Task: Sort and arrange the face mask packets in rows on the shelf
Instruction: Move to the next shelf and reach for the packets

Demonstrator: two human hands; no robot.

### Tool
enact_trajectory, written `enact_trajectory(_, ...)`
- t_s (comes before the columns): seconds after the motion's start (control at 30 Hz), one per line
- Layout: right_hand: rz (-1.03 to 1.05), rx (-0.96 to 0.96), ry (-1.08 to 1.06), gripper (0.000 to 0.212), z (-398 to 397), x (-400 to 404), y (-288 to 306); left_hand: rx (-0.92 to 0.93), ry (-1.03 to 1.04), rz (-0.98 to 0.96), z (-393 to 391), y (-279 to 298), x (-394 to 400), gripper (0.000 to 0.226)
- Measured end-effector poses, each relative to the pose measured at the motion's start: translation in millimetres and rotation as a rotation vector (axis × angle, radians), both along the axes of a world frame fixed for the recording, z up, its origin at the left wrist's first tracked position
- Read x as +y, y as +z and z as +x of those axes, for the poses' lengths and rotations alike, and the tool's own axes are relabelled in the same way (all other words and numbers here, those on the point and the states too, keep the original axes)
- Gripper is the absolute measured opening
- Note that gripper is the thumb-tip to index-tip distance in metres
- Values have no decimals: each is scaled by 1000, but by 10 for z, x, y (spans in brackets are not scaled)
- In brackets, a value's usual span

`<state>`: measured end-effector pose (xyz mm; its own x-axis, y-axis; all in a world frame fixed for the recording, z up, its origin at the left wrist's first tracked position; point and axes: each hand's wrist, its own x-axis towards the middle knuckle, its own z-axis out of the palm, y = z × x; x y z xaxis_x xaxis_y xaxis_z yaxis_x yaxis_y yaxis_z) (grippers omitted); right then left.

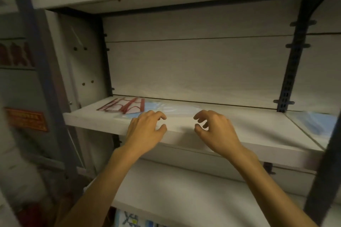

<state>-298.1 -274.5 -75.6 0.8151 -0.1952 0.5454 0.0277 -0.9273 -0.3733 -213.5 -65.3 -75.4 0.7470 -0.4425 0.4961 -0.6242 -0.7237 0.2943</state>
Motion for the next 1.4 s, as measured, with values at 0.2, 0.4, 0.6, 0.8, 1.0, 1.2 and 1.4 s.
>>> enact_trajectory(0.2, -2, 23, -30, 24, 658, 308, -33, 8, 191, -99, 980, -59, 624, 19)
enact_trajectory(0.4, -29, 86, -70, 25, 1142, 583, -23, 109, 277, -92, 1838, -41, 1012, 33)
enact_trajectory(0.6, 9, 104, -141, 25, 1787, 925, 128, 290, 231, 132, 2337, -54, 1131, 88)
enact_trajectory(0.8, 38, 176, -213, 27, 2548, 1285, 188, 160, 222, 111, 2517, -1, 1134, 72)
enact_trajectory(1.0, -24, 381, -381, 71, 2956, 1452, 73, 16, 159, 55, 2584, -18, 1312, 31)
enact_trajectory(1.2, -5, 440, -330, 82, 3034, 1397, -88, 45, 17, -309, 2697, -178, 1377, 23)
enact_trajectory(1.4, 196, 372, -230, 51, 3093, 1344, -95, 553, -26, -1183, 2831, -124, 1536, 16)
